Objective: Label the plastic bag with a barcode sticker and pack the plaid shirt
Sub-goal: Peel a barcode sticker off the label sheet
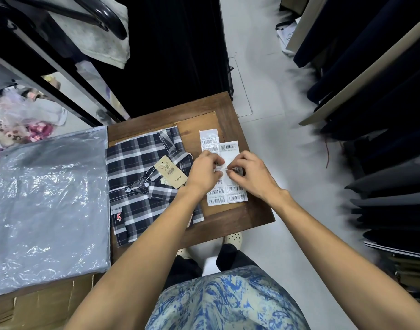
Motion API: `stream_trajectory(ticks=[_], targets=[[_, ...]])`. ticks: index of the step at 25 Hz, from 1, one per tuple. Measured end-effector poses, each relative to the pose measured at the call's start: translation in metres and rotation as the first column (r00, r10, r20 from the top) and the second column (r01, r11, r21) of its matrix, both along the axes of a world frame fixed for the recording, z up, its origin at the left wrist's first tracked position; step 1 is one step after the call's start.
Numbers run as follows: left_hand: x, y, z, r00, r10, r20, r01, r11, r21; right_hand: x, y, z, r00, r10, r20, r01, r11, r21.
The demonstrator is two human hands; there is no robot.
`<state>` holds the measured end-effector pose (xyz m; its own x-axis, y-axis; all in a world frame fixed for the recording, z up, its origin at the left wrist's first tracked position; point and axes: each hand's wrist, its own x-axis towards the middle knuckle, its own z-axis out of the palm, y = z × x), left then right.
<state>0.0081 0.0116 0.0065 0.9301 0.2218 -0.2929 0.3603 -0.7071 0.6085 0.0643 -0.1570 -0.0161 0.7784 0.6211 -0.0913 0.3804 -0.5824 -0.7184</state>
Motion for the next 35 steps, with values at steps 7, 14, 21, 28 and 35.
stream_trajectory(ticks=[7,14,21,28,35], targets=[[-0.004,-0.011,0.006,0.994,0.105,0.024,-0.105,0.994,0.010,-0.007,-0.005,-0.006,0.997,-0.026,0.073,0.023,0.999,0.047],[0.006,-0.021,0.005,0.968,0.208,-0.138,-0.213,0.977,-0.020,-0.013,-0.010,-0.016,0.992,-0.067,0.107,0.060,0.996,0.066],[0.012,-0.012,0.009,0.982,0.080,-0.171,-0.081,0.997,0.002,-0.007,-0.018,-0.013,1.000,0.013,0.029,-0.013,1.000,-0.013],[0.013,-0.010,0.005,0.981,0.011,-0.195,-0.007,1.000,0.021,0.009,-0.031,-0.006,0.998,-0.009,0.058,0.020,0.980,-0.198],[0.017,-0.012,0.020,0.955,-0.002,-0.298,-0.032,0.994,-0.108,0.003,-0.034,-0.008,0.996,-0.089,0.007,0.089,0.987,-0.136]])
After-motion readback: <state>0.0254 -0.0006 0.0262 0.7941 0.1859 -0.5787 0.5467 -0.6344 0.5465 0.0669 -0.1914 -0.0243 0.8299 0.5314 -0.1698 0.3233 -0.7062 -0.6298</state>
